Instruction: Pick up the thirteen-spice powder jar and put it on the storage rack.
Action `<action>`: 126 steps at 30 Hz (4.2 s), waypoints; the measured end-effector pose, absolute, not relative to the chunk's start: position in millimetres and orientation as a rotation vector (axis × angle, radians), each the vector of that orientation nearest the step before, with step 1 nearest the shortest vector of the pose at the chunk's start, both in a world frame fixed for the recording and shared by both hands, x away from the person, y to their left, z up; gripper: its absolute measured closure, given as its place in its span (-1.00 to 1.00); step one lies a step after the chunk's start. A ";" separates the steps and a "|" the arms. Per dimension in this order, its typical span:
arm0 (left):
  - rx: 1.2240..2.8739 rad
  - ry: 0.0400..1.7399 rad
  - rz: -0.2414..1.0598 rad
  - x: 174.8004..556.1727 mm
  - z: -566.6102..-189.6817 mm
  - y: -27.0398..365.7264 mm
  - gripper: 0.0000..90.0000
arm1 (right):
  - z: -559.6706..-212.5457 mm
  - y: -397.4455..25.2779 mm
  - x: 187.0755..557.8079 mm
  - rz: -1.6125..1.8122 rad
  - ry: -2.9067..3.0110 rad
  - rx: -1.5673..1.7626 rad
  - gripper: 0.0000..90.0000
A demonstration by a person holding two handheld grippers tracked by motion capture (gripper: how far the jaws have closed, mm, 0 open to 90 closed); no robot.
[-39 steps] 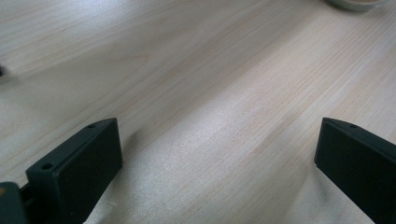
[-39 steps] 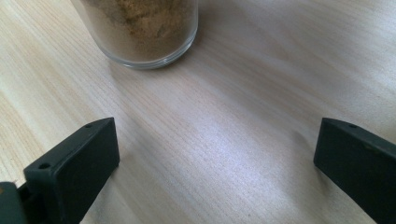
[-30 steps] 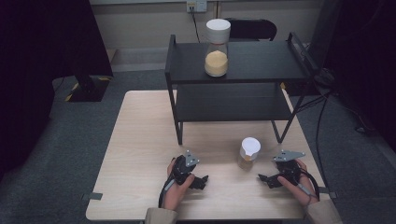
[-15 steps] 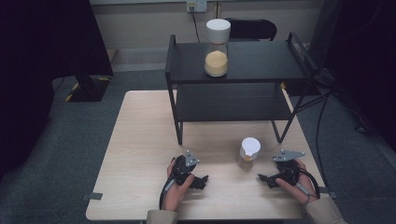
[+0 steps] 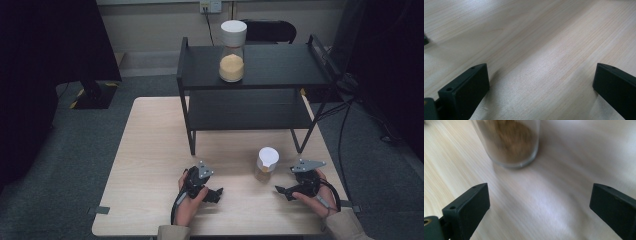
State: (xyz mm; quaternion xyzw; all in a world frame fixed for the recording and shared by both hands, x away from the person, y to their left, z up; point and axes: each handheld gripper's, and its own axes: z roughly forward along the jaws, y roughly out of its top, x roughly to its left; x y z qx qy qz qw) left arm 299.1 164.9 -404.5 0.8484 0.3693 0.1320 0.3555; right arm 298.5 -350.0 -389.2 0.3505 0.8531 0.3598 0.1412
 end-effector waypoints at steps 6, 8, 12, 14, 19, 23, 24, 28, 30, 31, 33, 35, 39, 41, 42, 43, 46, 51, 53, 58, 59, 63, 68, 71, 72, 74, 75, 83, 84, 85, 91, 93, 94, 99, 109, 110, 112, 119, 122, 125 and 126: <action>2.193 0.954 0.341 299.2 -404.4 164.9 -1.00 | -375.0 -343.5 305.5 1.090 2.459 0.983 -0.97; 2.192 0.954 0.341 299.2 -404.5 164.9 -1.00 | -371.5 -340.1 307.1 1.098 2.457 0.969 -0.97; 2.192 0.954 0.341 299.1 -404.5 164.9 -1.00 | -367.1 -333.0 313.8 1.118 2.453 0.949 -0.97; 2.192 0.954 0.341 299.1 -404.5 164.9 -1.00 | -367.3 -331.8 317.8 1.148 2.454 0.937 -0.95; 2.193 0.954 0.341 299.2 -404.4 164.9 -1.00 | -371.2 -327.2 324.6 1.195 2.443 0.925 -0.87; 2.193 0.954 0.341 299.2 -404.4 164.9 -1.00 | -377.0 -327.3 328.0 1.264 2.425 0.916 -0.74; 2.192 0.954 0.341 299.1 -404.5 164.9 -1.00 | -379.6 -329.1 329.7 1.294 2.424 0.899 -0.67; 2.193 0.954 0.341 299.2 -404.4 164.9 -1.00 | -384.5 -331.6 333.9 1.351 2.425 0.891 -0.54; 2.193 0.954 0.342 299.1 -404.5 164.9 -1.00 | -387.8 -332.4 335.1 1.371 2.421 0.898 -0.52; 2.193 0.954 0.341 299.1 -404.4 164.9 -1.00 | -389.1 -333.9 337.3 1.386 2.431 0.902 -0.47; 2.192 0.954 0.341 299.1 -404.5 164.9 -1.00 | -390.2 -334.1 337.5 1.388 2.431 0.890 -0.45; 2.192 0.954 0.341 299.1 -404.5 164.9 -1.00 | -391.8 -334.5 336.9 1.399 2.427 0.867 -0.38; 2.193 0.954 0.341 299.1 -404.4 164.9 -1.00 | -394.8 -333.5 334.4 1.400 2.405 0.839 -0.35; 2.193 0.954 0.341 299.2 -404.4 164.9 -1.00 | -396.4 -333.2 332.8 1.399 2.397 0.818 -0.34; 2.192 0.954 0.341 299.1 -404.5 164.9 -1.00 | -397.2 -332.9 331.8 1.399 2.392 0.811 -0.34; 2.193 0.953 0.341 299.2 -404.4 164.9 -1.00 | -397.4 -332.6 330.8 1.398 2.388 0.812 -0.34; 2.193 0.954 0.341 299.2 -404.4 164.9 -1.00 | -397.7 -332.0 329.3 1.393 2.383 0.800 -0.33; 2.192 0.954 0.341 299.2 -404.5 164.9 -1.00 | -392.4 -328.8 328.5 1.367 2.396 0.776 -0.33; 2.193 0.954 0.341 299.2 -404.4 164.9 -1.00 | -390.3 -329.9 328.8 1.382 2.395 0.774 -0.33; 2.193 0.954 0.341 299.2 -404.4 164.9 -1.00 | -379.4 -330.8 329.6 1.380 2.403 0.777 -0.33; 2.193 0.954 0.341 299.2 -404.4 164.9 -1.00 | -377.4 -331.2 329.7 1.381 2.403 0.774 -0.33; 2.193 0.954 0.341 299.2 -404.4 164.9 -1.00 | -368.4 -333.6 330.8 1.397 2.402 0.775 -0.33; 2.192 0.954 0.341 299.1 -404.5 164.9 -1.00 | -352.4 -336.8 334.1 1.418 2.403 0.787 -0.33; 2.193 0.954 0.341 299.2 -404.4 164.9 -1.00 | -340.3 -337.5 336.4 1.414 2.406 0.787 -0.33; 2.193 0.954 0.341 299.2 -404.4 164.9 -1.00 | -336.5 -337.7 337.2 1.412 2.404 0.788 -0.33; 2.192 0.955 0.341 299.2 -404.5 164.9 -1.00 | -329.3 -338.8 339.4 1.416 2.405 0.794 -0.33; 2.193 0.954 0.341 299.2 -404.4 165.0 -1.00 | -325.7 -339.2 340.2 1.417 2.403 0.797 -0.33; 2.192 0.954 0.341 299.2 -404.4 165.0 -1.00 | -297.2 -339.8 347.5 1.412 2.399 0.801 -0.33; 2.192 0.954 0.341 299.2 -404.4 165.0 -1.00 | -293.9 -340.1 348.5 1.413 2.400 0.802 -0.33; 2.192 0.954 0.341 299.2 -404.4 165.0 -1.00 | -290.7 -340.3 349.3 1.412 2.398 0.799 -0.33; 2.192 0.955 0.341 299.1 -404.5 164.9 -1.00 | -271.2 -341.3 353.1 1.403 2.388 0.792 -0.33; 2.192 0.954 0.341 299.2 -404.5 164.9 -1.00 | -265.5 -342.2 353.9 1.407 2.382 0.789 -0.33; 2.191 0.954 0.341 299.1 -404.5 164.9 -1.00 | -262.4 -342.3 354.2 1.404 2.381 0.783 -0.33; 2.191 0.954 0.340 299.3 -404.6 164.9 -1.00 | -247.7 -342.3 355.2 1.407 2.375 0.771 -0.33; 2.191 0.954 0.341 299.2 -404.6 164.9 -1.00 | -219.5 -336.7 358.7 1.392 2.373 0.750 -0.33; 2.191 0.954 0.341 299.2 -404.6 164.9 -1.00 | -216.1 -335.6 359.0 1.388 2.375 0.749 -0.33; 2.191 0.954 0.341 299.2 -404.6 164.8 -1.00 | -210.1 -333.8 359.1 1.384 2.371 0.748 -0.33; 2.190 0.955 0.342 299.1 -404.8 164.8 -1.00 | -192.2 -329.8 361.7 1.393 2.354 0.752 -0.33; 2.191 0.954 0.341 299.2 -404.7 164.9 -1.00 | -184.6 -327.7 362.6 1.394 2.353 0.754 -0.33; 2.191 0.954 0.342 299.2 -404.7 164.8 -1.00 | -177.7 -325.7 363.6 1.394 2.352 0.751 -0.33; 2.191 0.954 0.342 299.2 -404.7 164.8 -1.00 | -175.4 -325.1 364.0 1.395 2.352 0.752 -0.33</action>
